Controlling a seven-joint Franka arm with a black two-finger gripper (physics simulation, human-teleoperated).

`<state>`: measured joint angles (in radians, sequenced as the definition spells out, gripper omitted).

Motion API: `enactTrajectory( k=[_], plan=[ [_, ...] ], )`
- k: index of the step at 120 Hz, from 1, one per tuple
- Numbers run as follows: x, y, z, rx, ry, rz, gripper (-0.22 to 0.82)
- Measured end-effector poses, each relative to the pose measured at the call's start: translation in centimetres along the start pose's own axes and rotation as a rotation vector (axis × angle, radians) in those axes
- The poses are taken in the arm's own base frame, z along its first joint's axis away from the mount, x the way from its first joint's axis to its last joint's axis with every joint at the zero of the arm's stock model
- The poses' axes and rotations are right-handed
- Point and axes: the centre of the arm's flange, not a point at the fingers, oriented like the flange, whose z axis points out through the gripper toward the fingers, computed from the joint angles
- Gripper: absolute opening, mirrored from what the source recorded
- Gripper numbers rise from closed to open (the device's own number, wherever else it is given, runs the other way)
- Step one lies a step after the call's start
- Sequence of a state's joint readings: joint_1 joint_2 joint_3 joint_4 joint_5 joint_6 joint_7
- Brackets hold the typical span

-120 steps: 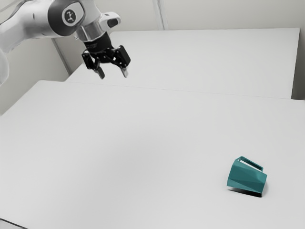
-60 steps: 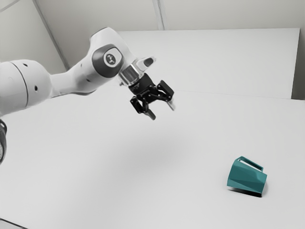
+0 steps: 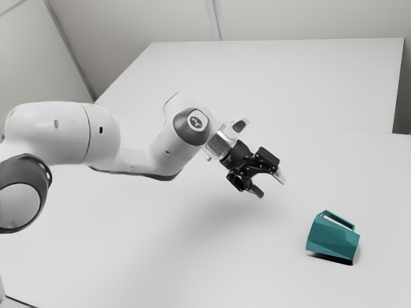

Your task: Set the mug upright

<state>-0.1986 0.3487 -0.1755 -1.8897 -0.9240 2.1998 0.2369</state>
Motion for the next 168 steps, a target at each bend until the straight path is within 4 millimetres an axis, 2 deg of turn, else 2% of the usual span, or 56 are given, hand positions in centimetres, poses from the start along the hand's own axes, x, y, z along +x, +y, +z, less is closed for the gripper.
enactTrajectory(
  k=[22,57,88,107,123,137,155,168],
  plan=[
    [0.0,-0.5,4.3,-0.038,-0.027,0.050,0.60],
    [-0.9,0.5,9.9,-0.154,-0.049,0.082,0.60],
    [-2.0,2.0,11.8,-0.190,-0.071,0.168,0.60],
    [-1.6,3.4,13.5,-0.217,-0.081,0.221,0.60],
    [-1.6,2.7,14.8,-0.248,-0.083,0.213,0.60],
    [-1.9,2.9,15.1,-0.283,-0.076,0.223,0.48],
    [-2.2,3.8,15.1,-0.308,-0.070,0.266,0.16],
    [-2.1,4.0,15.0,-0.313,-0.063,0.293,0.00]
  ],
)
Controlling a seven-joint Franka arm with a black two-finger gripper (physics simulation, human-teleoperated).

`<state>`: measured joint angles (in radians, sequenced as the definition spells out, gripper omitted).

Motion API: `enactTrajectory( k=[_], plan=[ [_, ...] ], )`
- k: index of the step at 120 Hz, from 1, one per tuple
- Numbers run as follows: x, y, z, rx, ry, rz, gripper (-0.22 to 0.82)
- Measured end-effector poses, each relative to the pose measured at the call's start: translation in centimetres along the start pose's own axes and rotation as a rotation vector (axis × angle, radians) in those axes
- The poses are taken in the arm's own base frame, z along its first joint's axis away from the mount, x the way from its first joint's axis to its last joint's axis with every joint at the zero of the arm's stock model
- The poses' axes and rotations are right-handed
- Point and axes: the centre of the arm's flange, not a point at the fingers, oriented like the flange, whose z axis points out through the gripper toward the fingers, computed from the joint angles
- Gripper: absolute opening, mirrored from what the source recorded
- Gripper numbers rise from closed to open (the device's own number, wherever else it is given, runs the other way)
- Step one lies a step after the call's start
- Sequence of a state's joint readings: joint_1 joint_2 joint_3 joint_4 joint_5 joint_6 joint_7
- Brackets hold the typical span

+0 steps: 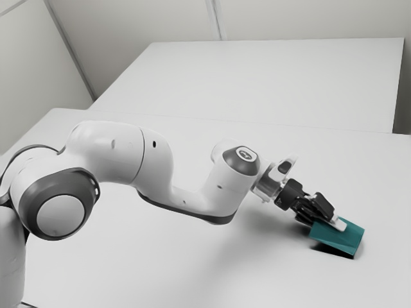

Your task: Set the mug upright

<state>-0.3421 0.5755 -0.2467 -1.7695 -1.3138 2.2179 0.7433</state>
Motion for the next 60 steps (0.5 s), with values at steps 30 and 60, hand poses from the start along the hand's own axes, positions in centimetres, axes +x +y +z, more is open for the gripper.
enactTrajectory(
  k=[30,60],
  plan=[
    [0.6,2.2,-1.1,0.000,0.015,0.089,-0.14],
    [2.9,8.7,-12.5,0.228,0.022,0.335,-0.16]
  ],
)
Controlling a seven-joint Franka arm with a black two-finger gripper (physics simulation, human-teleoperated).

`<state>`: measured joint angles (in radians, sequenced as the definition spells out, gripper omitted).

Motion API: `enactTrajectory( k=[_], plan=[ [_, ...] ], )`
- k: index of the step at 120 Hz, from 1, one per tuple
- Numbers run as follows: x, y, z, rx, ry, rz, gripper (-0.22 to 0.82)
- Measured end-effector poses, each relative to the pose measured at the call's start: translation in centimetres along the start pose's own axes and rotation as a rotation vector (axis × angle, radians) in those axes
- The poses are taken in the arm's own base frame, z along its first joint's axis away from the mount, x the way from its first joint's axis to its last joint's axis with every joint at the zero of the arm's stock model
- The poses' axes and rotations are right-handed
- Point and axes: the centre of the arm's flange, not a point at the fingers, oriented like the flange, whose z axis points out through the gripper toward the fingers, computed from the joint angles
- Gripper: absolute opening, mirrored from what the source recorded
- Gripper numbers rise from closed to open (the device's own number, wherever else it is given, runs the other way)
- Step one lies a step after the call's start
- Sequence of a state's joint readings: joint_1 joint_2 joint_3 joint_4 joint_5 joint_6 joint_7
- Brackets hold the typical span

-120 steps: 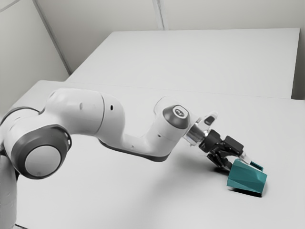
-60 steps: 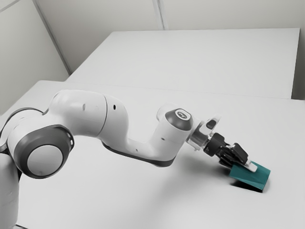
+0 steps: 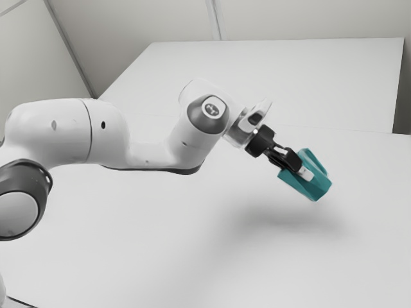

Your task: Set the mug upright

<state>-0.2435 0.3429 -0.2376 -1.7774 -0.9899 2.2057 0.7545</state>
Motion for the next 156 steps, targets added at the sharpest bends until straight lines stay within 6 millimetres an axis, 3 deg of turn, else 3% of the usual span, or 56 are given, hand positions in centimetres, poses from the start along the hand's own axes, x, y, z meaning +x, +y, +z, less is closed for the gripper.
enactTrajectory(
  k=[11,25,45,56,64,91,156],
  plan=[
    [0.3,0.3,-5.0,0.188,-0.085,0.087,-0.16],
    [-0.5,-1.4,-10.7,0.441,-0.222,0.123,-0.16],
    [-3.1,-3.8,-17.3,0.708,-0.339,0.048,-0.16],
    [-4.9,-5.0,-19.4,0.791,-0.364,-0.028,-0.16],
    [-6.1,-5.3,-19.6,0.834,-0.383,-0.069,-0.16],
    [-9.5,-7.5,-17.5,0.890,-0.380,-0.176,-0.16],
    [-13.0,-13.4,-15.0,0.911,-0.269,-0.363,-0.17]
  ],
)
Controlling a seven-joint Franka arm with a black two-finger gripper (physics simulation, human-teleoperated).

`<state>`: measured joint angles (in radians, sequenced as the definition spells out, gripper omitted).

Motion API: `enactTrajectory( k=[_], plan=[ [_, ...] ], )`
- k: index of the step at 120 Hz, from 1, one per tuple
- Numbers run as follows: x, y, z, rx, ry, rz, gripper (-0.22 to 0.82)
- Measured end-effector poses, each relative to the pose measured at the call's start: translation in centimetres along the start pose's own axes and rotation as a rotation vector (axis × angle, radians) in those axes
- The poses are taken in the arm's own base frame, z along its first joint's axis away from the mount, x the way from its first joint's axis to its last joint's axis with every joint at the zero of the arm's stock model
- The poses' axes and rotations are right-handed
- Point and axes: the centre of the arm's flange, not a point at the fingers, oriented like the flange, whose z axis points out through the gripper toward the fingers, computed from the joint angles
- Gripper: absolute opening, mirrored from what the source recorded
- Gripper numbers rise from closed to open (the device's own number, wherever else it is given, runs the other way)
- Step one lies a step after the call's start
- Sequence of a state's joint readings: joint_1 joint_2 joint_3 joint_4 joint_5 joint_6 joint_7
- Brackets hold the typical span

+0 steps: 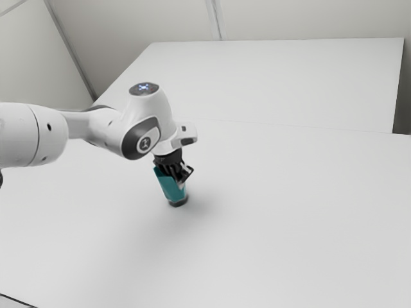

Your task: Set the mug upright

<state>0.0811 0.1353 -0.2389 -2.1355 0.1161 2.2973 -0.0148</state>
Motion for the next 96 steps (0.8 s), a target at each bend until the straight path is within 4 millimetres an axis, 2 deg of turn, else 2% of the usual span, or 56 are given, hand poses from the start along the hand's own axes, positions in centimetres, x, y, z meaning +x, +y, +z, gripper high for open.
enactTrajectory(
  k=[12,52,64,71,82,96],
  plan=[
    [0.0,-0.6,0.7,-0.004,0.001,-0.032,-0.17],
    [-0.6,-0.5,1.4,-0.004,0.007,-0.079,-0.17],
    [-0.6,-0.4,1.3,-0.006,0.011,-0.087,0.06],
    [-0.7,-0.4,0.6,-0.002,0.023,-0.091,0.18],
    [-1.1,-0.2,-2.3,0.014,0.062,-0.093,0.33],
    [-1.7,-0.1,-6.4,0.035,0.097,-0.098,0.45]
  ],
)
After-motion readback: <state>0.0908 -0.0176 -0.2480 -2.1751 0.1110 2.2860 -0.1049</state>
